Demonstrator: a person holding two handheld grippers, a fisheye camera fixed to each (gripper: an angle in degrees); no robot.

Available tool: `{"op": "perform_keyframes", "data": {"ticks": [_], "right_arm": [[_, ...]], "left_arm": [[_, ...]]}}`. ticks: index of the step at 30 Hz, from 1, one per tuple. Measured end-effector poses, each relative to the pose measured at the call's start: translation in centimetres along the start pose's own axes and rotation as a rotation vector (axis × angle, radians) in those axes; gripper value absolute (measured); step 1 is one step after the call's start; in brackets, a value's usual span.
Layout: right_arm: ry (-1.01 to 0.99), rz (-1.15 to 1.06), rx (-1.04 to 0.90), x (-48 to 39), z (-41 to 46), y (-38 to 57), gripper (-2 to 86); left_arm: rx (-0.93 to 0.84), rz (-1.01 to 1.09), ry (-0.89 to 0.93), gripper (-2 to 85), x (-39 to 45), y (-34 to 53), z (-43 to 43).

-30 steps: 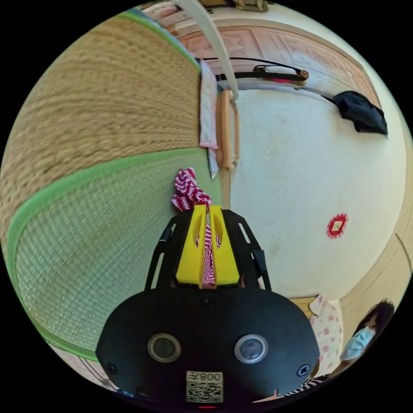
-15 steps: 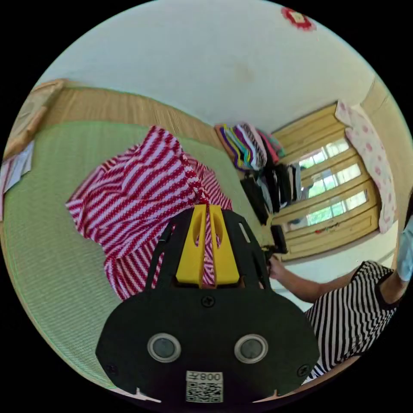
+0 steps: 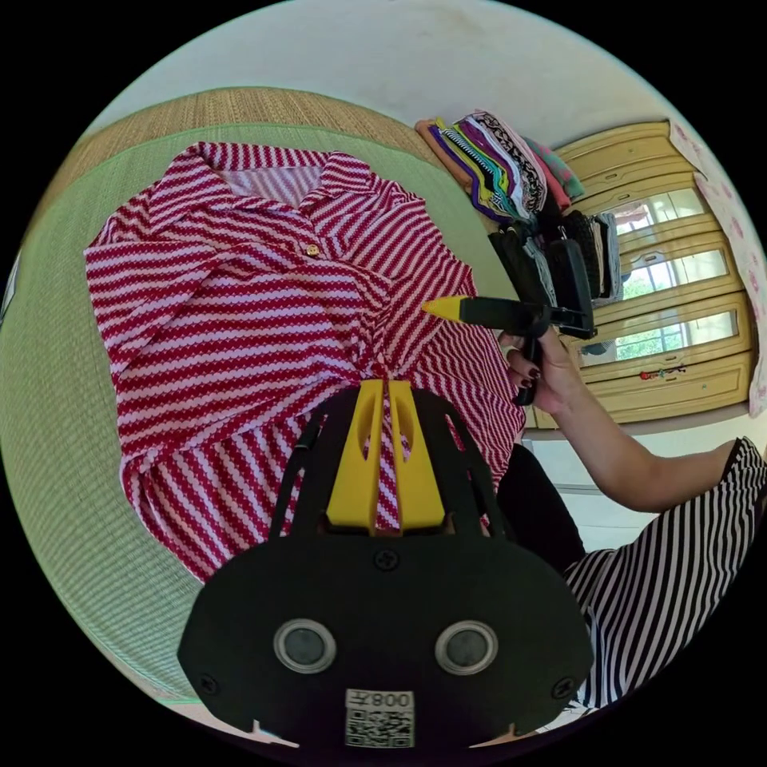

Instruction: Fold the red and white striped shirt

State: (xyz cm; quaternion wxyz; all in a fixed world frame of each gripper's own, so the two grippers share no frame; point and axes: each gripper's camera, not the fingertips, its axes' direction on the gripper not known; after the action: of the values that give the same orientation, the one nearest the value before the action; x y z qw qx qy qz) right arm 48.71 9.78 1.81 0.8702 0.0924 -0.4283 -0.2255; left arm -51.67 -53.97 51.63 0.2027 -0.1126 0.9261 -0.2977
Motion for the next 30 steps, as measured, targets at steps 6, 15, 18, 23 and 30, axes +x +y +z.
{"op": "perform_keyframes", "data": {"ticks": [6,15,18,23,30], "right_arm": [[0.137,-0.063,-0.024,-1.9,1.6,-2.3,8.0],[0.264,-0.192,-0.148,-5.4,4.6,-3.6,1.0],[0.303,-0.272,-0.116,-7.6,2.4,-4.3,0.5],[0.356,-0.399,-0.065,-10.7,-2.5,-4.8,0.2],[0.362,-0.202,-0.137,-3.8,-1.3,-3.7,0.4]], "left_arm": [[-0.007,-0.019,-0.004,0.9,-1.3,-0.3,4.5],[0.066,-0.026,0.005,0.9,-3.1,-1.1,7.6],[0.120,-0.008,0.004,1.0,-3.2,-1.5,7.5],[0.172,0.037,0.010,1.2,-3.2,-2.7,8.6],[0.020,0.025,0.033,2.3,-5.9,-4.3,14.2]]}}
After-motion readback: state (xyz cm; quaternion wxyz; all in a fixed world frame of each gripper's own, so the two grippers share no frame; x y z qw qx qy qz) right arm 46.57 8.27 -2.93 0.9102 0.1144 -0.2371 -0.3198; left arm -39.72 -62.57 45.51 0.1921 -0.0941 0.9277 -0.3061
